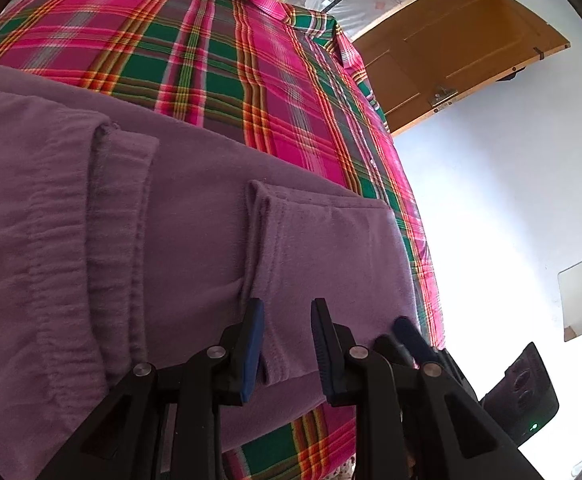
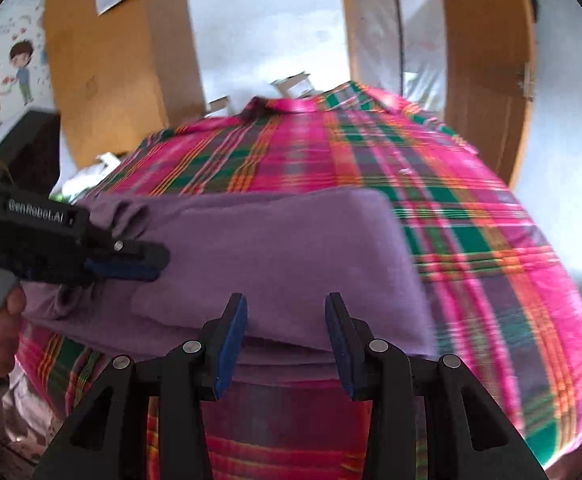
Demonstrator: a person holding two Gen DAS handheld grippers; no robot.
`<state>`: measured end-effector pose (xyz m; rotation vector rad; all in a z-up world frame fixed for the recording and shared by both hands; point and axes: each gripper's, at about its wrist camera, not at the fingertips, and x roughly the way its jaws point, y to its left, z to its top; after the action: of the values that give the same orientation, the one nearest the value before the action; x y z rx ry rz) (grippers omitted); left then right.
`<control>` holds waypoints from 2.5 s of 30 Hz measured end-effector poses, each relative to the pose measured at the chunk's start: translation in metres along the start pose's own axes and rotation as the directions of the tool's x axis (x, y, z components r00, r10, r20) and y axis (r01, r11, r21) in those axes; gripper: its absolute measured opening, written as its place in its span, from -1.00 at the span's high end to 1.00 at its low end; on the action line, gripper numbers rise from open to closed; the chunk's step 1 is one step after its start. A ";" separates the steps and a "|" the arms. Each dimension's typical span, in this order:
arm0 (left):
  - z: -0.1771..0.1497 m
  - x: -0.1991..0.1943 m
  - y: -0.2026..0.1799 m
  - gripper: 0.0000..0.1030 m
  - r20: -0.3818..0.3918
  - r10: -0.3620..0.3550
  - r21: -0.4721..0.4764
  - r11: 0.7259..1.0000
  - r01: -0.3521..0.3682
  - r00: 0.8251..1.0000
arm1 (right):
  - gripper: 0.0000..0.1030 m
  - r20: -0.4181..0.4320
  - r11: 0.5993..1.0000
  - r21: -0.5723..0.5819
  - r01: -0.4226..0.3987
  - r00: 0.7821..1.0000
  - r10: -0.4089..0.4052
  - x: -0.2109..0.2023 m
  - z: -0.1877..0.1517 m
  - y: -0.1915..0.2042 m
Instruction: Fold clothes
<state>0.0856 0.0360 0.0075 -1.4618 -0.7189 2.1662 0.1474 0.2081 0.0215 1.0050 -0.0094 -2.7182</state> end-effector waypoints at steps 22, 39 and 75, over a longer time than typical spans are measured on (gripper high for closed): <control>-0.003 -0.057 0.015 0.51 0.089 0.019 -0.010 1.000 -0.018 0.996 | 0.20 -0.050 0.981 -0.191 -0.035 0.998 0.026 0.021 0.013 0.074; 0.000 -0.120 0.052 0.45 0.188 0.042 -0.062 0.998 -0.030 0.981 | 0.20 -0.009 0.976 -0.189 -0.108 0.994 0.108 0.005 0.031 0.107; 0.001 -0.177 0.198 0.35 0.202 0.231 -0.292 0.942 -0.167 0.952 | 0.14 -0.181 0.730 -0.538 -0.421 0.904 0.388 0.053 -0.015 0.316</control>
<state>0.1347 -0.2252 0.0091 -1.4798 -1.0251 2.5079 0.1893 -0.1092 0.0047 0.7763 0.5039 -2.0837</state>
